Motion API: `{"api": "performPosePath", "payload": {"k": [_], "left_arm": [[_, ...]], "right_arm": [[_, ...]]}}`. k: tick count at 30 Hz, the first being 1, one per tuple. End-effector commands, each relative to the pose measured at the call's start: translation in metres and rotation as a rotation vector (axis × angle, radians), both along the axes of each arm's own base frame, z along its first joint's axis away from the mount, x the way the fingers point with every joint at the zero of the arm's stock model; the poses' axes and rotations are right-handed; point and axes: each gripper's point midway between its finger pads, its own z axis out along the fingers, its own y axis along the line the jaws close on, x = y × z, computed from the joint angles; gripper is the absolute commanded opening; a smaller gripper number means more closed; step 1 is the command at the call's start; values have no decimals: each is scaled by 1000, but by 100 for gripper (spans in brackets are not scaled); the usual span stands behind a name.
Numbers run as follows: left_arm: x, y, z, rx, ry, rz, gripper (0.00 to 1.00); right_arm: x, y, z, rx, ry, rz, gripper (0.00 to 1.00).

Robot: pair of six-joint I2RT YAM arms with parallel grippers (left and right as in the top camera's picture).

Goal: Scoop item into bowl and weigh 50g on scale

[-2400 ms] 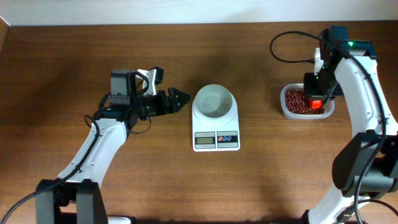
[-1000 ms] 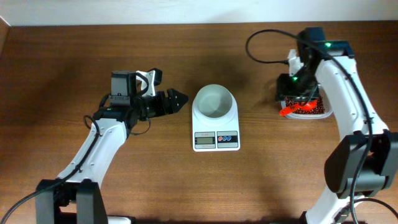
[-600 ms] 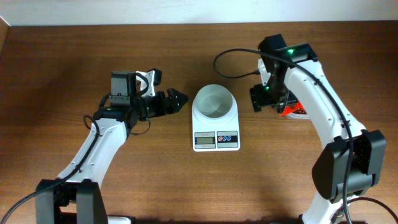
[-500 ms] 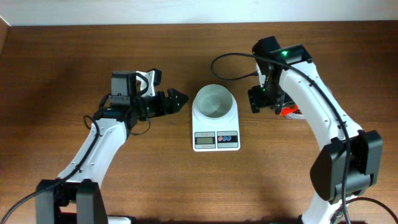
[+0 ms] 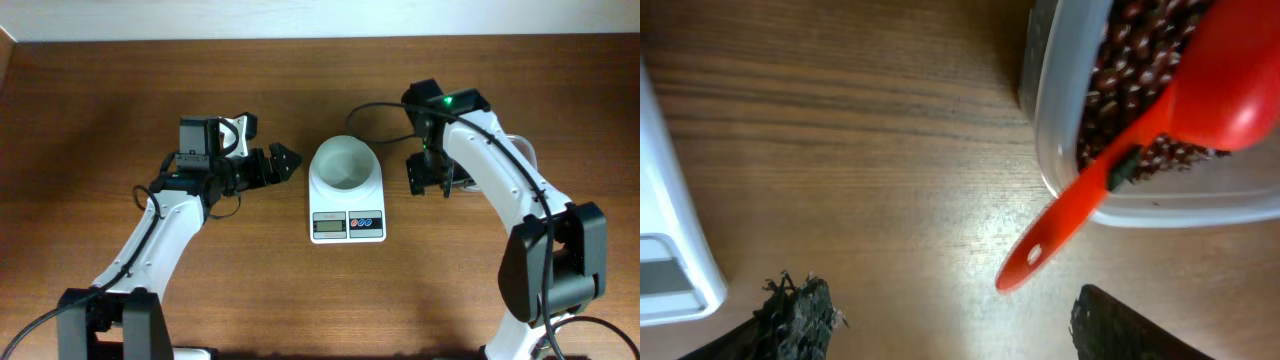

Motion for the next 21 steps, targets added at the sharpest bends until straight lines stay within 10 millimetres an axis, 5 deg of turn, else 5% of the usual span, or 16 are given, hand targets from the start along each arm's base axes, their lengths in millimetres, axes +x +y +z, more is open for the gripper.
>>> {"api": "performPosePath", "payload": {"k": [1,3,21], "left_arm": [[3,1,8,14,-32,-3,99],[3,1,8,14,-32,-3,99],[3,1,8,14,-31,-3,99]], "right_arm": [[-1,-21,-11,-138,-21,-8,78],[2,-37,-7,-236,-65,-59,77],[13,-63,3,-342,-124,-80,68]]}}
